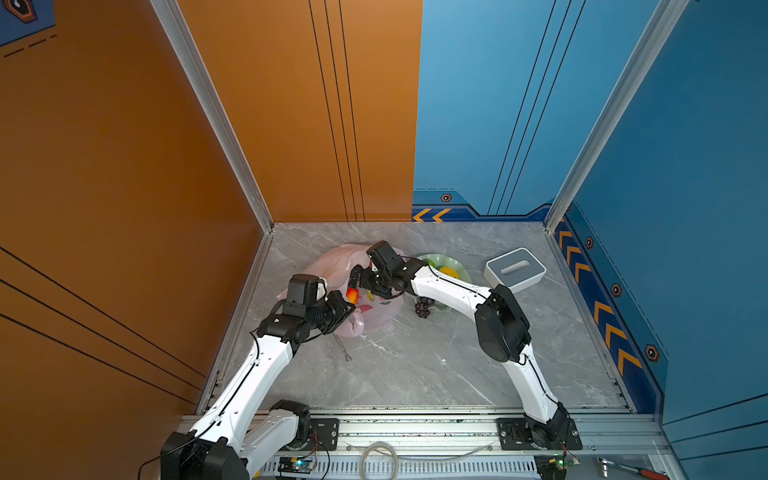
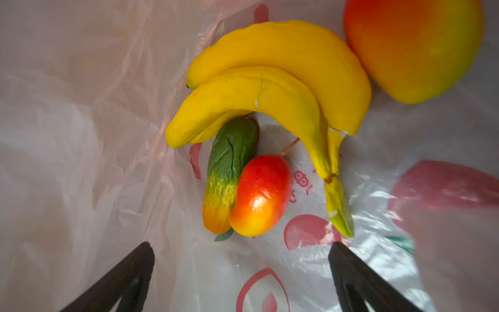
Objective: Place the fruits into the plastic bag
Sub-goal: 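Withdraw the right gripper from the bag toward the fruit plate, then lower the right gripper over the grapes and yellow fruit on the plate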
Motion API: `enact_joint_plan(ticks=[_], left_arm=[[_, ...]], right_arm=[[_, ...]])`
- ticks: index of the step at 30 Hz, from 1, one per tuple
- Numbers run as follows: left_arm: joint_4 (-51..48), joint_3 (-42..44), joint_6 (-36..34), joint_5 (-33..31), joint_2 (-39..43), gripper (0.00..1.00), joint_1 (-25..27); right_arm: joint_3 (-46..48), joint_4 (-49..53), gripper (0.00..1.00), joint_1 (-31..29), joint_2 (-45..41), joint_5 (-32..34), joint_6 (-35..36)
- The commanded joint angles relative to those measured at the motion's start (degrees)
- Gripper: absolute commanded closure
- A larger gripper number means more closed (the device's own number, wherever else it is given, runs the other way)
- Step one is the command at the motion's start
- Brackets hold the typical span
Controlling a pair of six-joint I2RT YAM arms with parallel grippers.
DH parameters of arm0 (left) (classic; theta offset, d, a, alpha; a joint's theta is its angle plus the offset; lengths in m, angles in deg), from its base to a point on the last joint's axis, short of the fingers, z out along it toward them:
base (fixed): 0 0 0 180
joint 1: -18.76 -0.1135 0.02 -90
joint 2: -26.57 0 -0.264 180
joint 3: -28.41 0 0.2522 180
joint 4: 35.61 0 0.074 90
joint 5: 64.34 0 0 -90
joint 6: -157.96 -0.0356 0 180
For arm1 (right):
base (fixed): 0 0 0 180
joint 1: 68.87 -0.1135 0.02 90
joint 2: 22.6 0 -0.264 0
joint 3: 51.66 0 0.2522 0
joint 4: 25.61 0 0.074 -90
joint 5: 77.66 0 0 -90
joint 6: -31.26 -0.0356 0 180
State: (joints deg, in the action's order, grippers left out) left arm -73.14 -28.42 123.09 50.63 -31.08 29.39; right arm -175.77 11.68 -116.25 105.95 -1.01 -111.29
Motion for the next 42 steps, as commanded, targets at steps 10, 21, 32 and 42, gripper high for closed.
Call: enact_joint_plan(ticks=[10,21,32,42], left_arm=[[0.39,-0.11,-0.52,2.10,0.80,1.00,-1.01],[0.74,-0.27,0.15,1.92,1.24,1.00,-0.88],[1.23,-0.27,0.32,1.31,1.02,1.00,-0.56],[2.59,-0.35,0.33,1.40,-0.60,1.00,-0.49]], right_arm=[[5.92,18.46,0.00,0.88,-13.02,16.64,12.39],[5.66,28.23,0.00,1.70,-20.52,36.89,22.82],[14.53,28.59,0.00,13.39,-37.02,29.08,26.45],[22.42,33.80,0.03,23.25,-45.00,11.28,11.36]])
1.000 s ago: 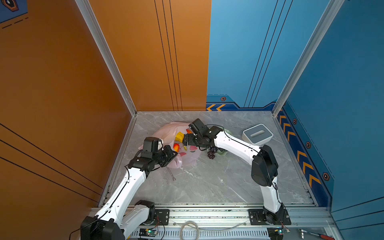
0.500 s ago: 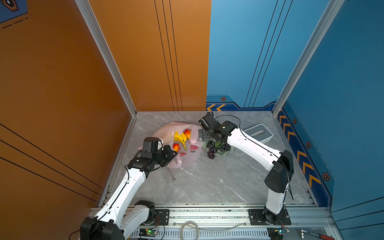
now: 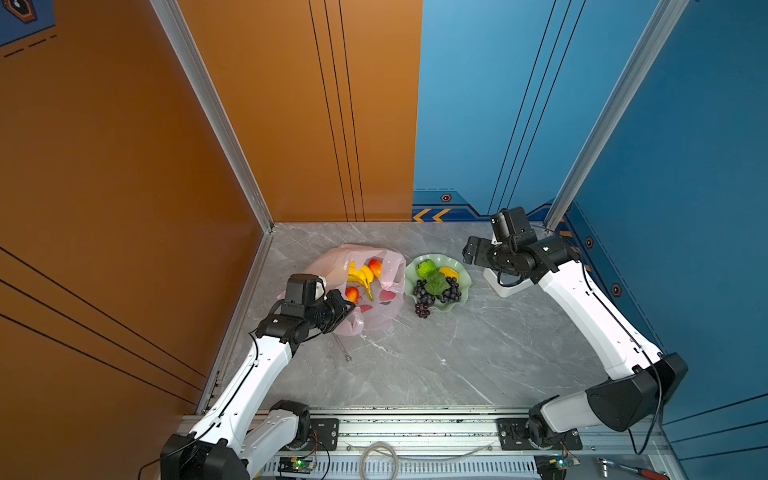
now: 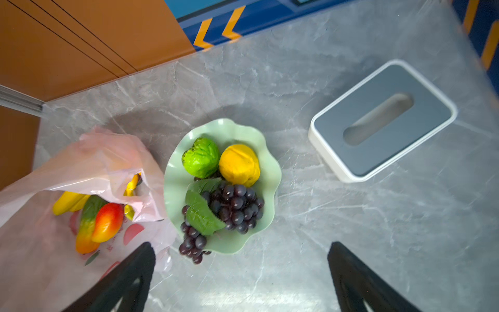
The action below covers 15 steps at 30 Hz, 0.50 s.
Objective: Place the fruits into the plastic bag
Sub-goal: 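Lower the right gripper over the grapes and yellow fruit on the plate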
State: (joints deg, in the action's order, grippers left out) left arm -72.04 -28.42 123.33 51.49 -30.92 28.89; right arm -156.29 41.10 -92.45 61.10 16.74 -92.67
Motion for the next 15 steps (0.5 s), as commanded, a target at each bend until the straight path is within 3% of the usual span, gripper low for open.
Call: enact_joint_plan(ticks=[1,5,7,9,15], left_arm=[[1.60,-0.44,0.00,0.68,-0.88,1.00,-0.03],[2.04,-0.57,-0.09,0.86,-1.57,1.00,-0.02],[2.26,-0.52,0.06,0.81,-1.65,1.00,-0.04],[2.50,-0.30,0.17,0.83,-1.66,1.00,-0.03],[2.33,-0.17,0.17,0.81,-1.45,1.00,-0.14]], right_arm=[[4.28,4.21,0.03,-0.74,-0.37,-7.44,-9.53],[10.12,0.74,0.03,-2.82,-1.08,-7.95,-17.23],[11.54,-1.28,0.03,-3.40,-0.27,-7.84,-17.12],[11.10,-1.94,0.04,-3.78,2.19,-7.48,-12.21],[5.55,2.89,0.01,-3.76,13.27,-7.94,14.85]])
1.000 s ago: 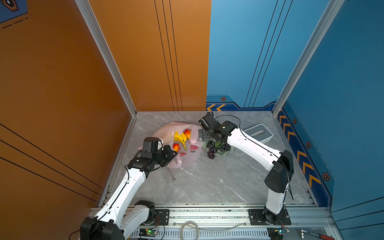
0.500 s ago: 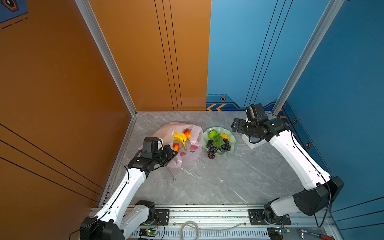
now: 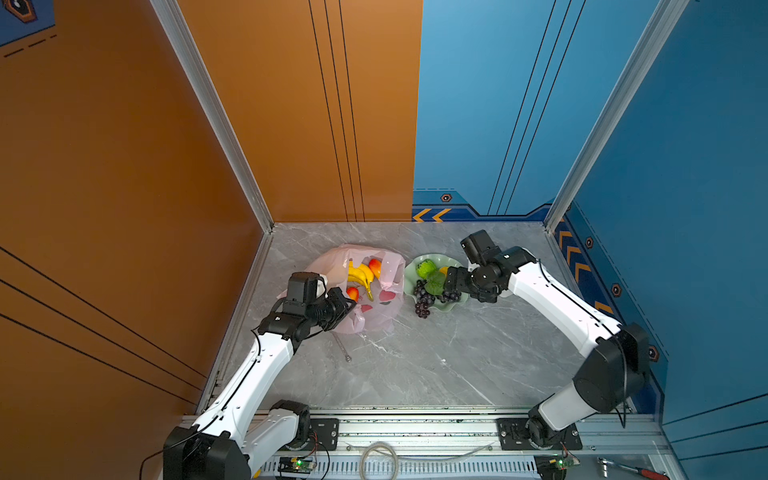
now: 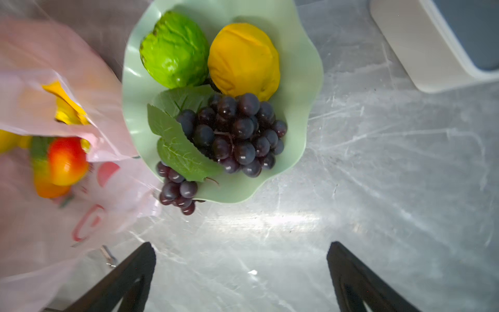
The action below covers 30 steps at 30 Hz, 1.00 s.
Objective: Place the fruits into the plastic bag
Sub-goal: 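Lower the right gripper over the grapes and yellow fruit on the plate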
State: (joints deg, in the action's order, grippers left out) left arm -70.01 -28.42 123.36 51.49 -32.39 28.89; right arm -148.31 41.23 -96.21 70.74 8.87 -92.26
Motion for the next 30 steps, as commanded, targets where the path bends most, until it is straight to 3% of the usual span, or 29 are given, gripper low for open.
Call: enact_joint_plan(ticks=[1,6,13,21,30], left_arm=[[0.21,-0.19,0.15,0.81,0.06,1.00,-0.17],[-0.86,-0.71,-0.59,1.39,-0.44,1.00,-0.63],[-1.35,-1.41,-1.00,1.58,-1.40,1.00,-0.98],[-1.07,-1.50,-0.99,1.52,-2.04,1.00,-1.41],[0.03,-1.69,-0.73,1.64,-3.68,1.00,-1.55]], right_arm=[[-2.94,3.25,0.01,0.05,5.07,0.60,17.90],[-4.27,0.55,0.00,0.05,9.23,6.21,24.86],[-10.64,0.45,0.00,0.24,17.06,7.03,28.09],[-15.37,0.52,0.02,0.77,22.77,7.00,28.61],[-14.91,-0.89,0.08,2.81,25.02,2.71,26.76]])
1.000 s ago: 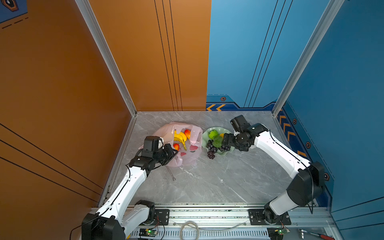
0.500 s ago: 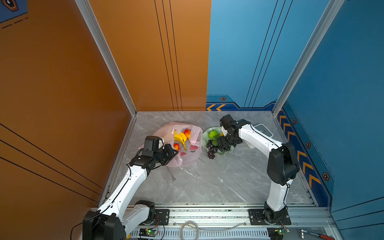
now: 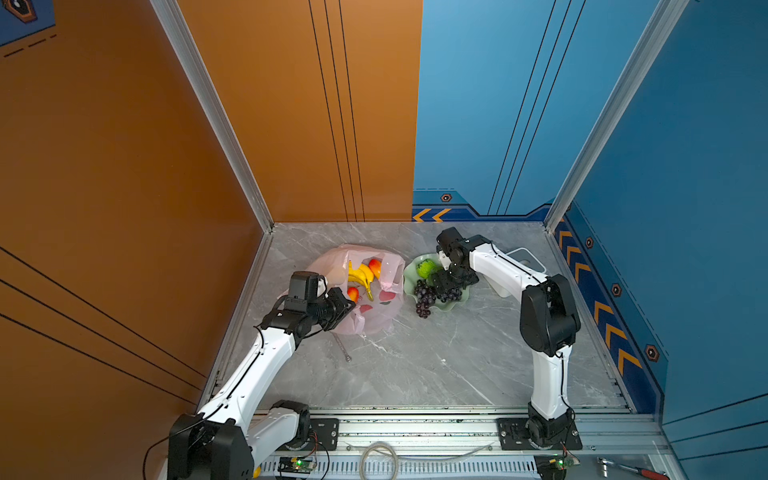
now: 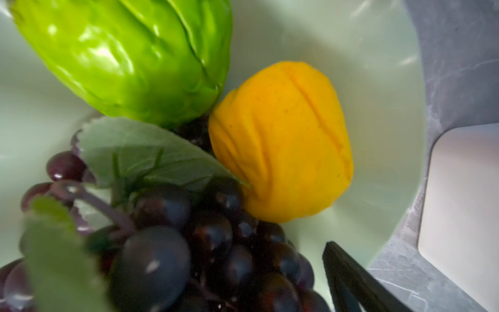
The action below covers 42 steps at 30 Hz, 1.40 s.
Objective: Place the fruits into the plastic bag
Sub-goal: 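Lower the right gripper over the grapes and yellow fruit on the plate, then grasp the purple grapes by the stem with the right gripper and lift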
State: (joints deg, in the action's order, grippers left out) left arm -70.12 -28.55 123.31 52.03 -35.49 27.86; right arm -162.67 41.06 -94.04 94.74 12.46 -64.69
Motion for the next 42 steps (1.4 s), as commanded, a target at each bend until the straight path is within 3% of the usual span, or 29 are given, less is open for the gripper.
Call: enact_joint_plan(ticks=[1,8,16,42], left_arm=[[0.19,-1.71,-0.68,1.18,-0.84,1.00,-0.49],[0.45,-2.30,-0.70,1.19,-1.65,1.00,-0.56],[0.42,-1.89,-0.71,1.05,-1.39,1.00,-0.49],[0.36,-1.99,-0.14,0.70,-0.67,1.00,-0.40]], right_arm=[[-0.55,-0.83,0.10,0.65,1.10,-1.25,-0.98],[-0.63,-1.53,0.23,0.65,1.10,-2.56,-1.82],[-0.66,-1.75,0.57,0.56,0.44,-2.89,-2.20],[0.99,-3.89,0.66,1.92,-9.78,-1.45,-4.53]])
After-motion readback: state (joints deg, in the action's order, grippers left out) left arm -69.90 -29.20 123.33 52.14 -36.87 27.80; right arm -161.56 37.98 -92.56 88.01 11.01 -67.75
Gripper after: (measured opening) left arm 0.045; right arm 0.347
